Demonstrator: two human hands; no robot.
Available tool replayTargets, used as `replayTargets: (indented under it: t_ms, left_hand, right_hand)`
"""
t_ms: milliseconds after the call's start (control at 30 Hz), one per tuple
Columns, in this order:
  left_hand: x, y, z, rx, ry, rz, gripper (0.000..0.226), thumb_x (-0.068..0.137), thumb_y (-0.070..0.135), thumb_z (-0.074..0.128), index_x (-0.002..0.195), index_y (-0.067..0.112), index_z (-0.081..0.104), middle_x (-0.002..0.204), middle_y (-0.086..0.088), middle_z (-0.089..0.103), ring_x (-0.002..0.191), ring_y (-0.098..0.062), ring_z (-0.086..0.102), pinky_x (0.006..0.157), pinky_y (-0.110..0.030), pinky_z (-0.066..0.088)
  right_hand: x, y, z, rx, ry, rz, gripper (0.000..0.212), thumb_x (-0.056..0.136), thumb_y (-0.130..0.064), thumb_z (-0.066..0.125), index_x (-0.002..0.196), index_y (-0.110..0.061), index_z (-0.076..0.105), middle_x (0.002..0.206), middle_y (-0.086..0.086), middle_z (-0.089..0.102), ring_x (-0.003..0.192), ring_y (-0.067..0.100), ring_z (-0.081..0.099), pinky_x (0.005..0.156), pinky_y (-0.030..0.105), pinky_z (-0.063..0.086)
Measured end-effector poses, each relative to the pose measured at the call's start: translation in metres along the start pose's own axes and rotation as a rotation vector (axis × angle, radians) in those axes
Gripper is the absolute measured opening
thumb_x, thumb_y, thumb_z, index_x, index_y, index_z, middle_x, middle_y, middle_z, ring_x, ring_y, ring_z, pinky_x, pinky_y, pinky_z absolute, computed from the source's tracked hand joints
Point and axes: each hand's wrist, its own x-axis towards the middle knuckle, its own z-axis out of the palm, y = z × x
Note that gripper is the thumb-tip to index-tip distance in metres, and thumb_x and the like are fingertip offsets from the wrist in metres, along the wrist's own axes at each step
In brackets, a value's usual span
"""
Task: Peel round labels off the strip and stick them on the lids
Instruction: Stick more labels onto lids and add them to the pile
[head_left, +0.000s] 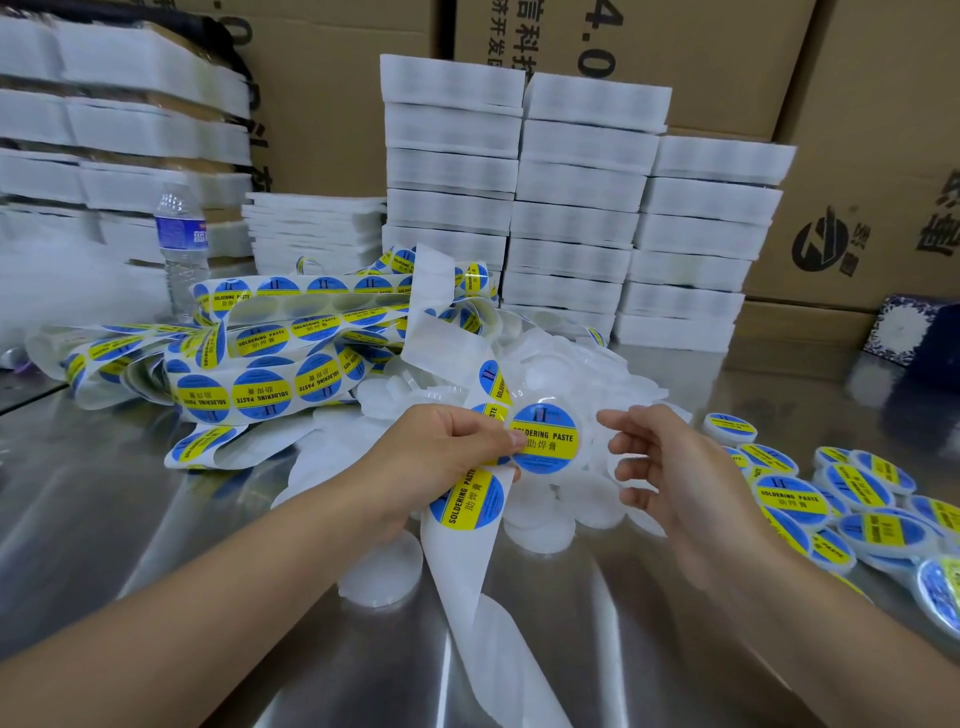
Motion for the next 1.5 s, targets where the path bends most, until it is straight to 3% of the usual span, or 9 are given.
replayTargets:
  t_ms: [133, 233, 467, 567, 733, 900, 1033, 1233, 1500]
  left_hand:
    - [-0.006, 0.002, 0.005, -0.003, -0.087, -0.003, 0.015, 0.080, 0.038, 0.069, 0.074, 0.029, 0.078, 0.078, 0.004, 0.076, 0.063, -0.004, 0.067, 0.059, -0.013, 0.050]
    - [-0.009, 0.004, 0.008, -0.007, -0.112, -0.006, 0.023, 0.082, 0.040, 0.065, 0.069, 0.027, 0.078, 0.070, 0.004, 0.074, 0.056, -0.003, 0.064, 0.052, -0.012, 0.046]
    - [-0.011, 0.007, 0.007, -0.001, -0.159, 0.018, 0.037, 0.062, 0.056, 0.065, 0.069, 0.023, 0.077, 0.073, -0.003, 0.071, 0.062, -0.012, 0.060, 0.062, -0.021, 0.047]
    - [-0.011, 0.006, 0.007, -0.016, -0.161, 0.020, 0.047, 0.058, 0.056, 0.066, 0.078, 0.015, 0.076, 0.077, -0.008, 0.071, 0.066, -0.016, 0.061, 0.064, -0.024, 0.047]
    - [-0.011, 0.005, 0.007, -0.004, -0.165, 0.002, 0.025, 0.083, 0.038, 0.065, 0.069, 0.020, 0.076, 0.070, -0.002, 0.070, 0.061, -0.011, 0.060, 0.057, -0.018, 0.047]
    - [-0.012, 0.003, 0.009, -0.002, -0.181, -0.012, 0.028, 0.079, 0.046, 0.064, 0.065, 0.025, 0.076, 0.066, 0.004, 0.071, 0.053, -0.004, 0.059, 0.051, -0.013, 0.044]
    - [-0.008, 0.000, 0.007, -0.024, -0.171, -0.031, 0.041, 0.077, 0.055, 0.060, 0.078, 0.018, 0.078, 0.083, -0.006, 0.076, 0.072, -0.016, 0.069, 0.070, -0.024, 0.052]
    - [-0.009, 0.003, 0.007, -0.143, -0.231, -0.046, 0.054, 0.051, 0.061, 0.062, 0.072, 0.014, 0.078, 0.085, -0.015, 0.075, 0.071, -0.021, 0.070, 0.062, -0.021, 0.053]
    - [-0.009, 0.003, 0.008, -0.066, -0.249, 0.000, 0.032, 0.064, 0.040, 0.078, 0.080, 0.013, 0.077, 0.089, -0.011, 0.074, 0.082, -0.025, 0.068, 0.081, -0.030, 0.050]
  right_hand:
    - [-0.002, 0.005, 0.010, -0.208, -0.115, -0.074, 0.031, 0.087, -0.047, 0.052, 0.088, -0.020, 0.068, 0.070, -0.005, 0.066, 0.056, 0.009, 0.057, 0.059, 0.025, 0.045]
    - [-0.011, 0.011, 0.016, -0.263, -0.249, -0.274, 0.057, 0.062, -0.064, 0.059, 0.104, -0.026, 0.059, 0.074, -0.015, 0.070, 0.063, -0.001, 0.063, 0.056, 0.012, 0.047]
    - [-0.013, 0.014, 0.013, -0.184, -0.402, -0.391, 0.073, 0.052, -0.037, 0.080, 0.118, -0.036, 0.048, 0.089, -0.006, 0.073, 0.078, 0.012, 0.071, 0.067, 0.018, 0.053]
    - [-0.014, 0.014, 0.013, -0.220, -0.389, -0.410, 0.067, 0.051, -0.036, 0.082, 0.113, -0.035, 0.054, 0.092, -0.008, 0.073, 0.080, 0.011, 0.070, 0.067, 0.017, 0.052]
    - [-0.014, 0.011, 0.013, -0.164, -0.427, -0.366, 0.050, 0.052, -0.035, 0.082, 0.098, -0.035, 0.063, 0.086, 0.000, 0.073, 0.074, 0.016, 0.071, 0.062, 0.020, 0.053]
    - [-0.015, 0.006, 0.012, -0.160, -0.413, -0.351, 0.041, 0.052, -0.035, 0.081, 0.090, -0.034, 0.066, 0.079, 0.000, 0.073, 0.067, 0.014, 0.069, 0.055, 0.016, 0.049]
    - [-0.016, 0.005, 0.011, -0.193, -0.378, -0.372, 0.032, 0.061, -0.028, 0.080, 0.090, -0.029, 0.065, 0.070, -0.003, 0.071, 0.059, 0.008, 0.067, 0.050, 0.013, 0.046]
    - [-0.014, 0.005, 0.011, -0.209, -0.305, -0.336, 0.028, 0.053, -0.046, 0.074, 0.078, -0.034, 0.068, 0.058, -0.001, 0.068, 0.050, 0.009, 0.062, 0.043, 0.018, 0.045]
    - [-0.014, 0.004, 0.010, -0.206, -0.239, -0.304, 0.015, 0.071, -0.035, 0.074, 0.075, -0.022, 0.068, 0.052, 0.005, 0.065, 0.040, 0.009, 0.054, 0.038, 0.019, 0.041]
